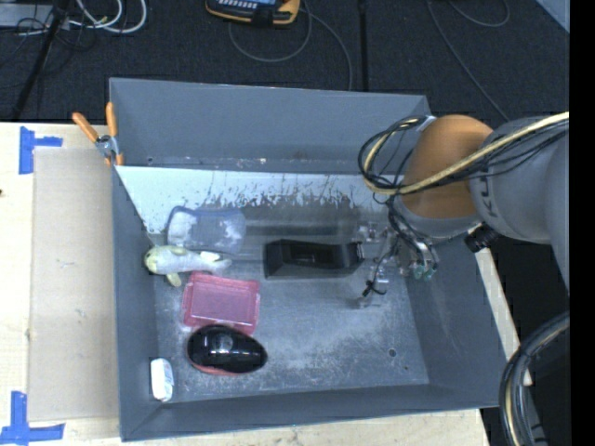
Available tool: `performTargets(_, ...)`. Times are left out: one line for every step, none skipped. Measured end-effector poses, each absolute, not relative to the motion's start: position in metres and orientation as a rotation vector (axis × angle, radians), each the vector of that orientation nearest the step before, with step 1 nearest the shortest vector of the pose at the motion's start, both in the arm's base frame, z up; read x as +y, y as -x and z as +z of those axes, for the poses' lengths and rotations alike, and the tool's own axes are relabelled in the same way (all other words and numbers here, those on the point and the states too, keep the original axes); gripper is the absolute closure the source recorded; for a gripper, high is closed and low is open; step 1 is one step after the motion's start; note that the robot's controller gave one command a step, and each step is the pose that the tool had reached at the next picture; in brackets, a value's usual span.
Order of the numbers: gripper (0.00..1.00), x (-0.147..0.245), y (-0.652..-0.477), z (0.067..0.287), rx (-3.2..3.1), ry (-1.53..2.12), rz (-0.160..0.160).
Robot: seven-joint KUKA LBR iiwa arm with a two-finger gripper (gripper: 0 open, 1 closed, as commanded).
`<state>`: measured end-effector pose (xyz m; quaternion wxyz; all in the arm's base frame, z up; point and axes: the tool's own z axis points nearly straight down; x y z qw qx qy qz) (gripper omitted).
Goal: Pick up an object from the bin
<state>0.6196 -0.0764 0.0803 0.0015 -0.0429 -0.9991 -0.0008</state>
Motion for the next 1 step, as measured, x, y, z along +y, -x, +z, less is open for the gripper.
performTargets(0.00,-0.0564,-0.6107,0.1097,-3.124,0.280,-0.002)
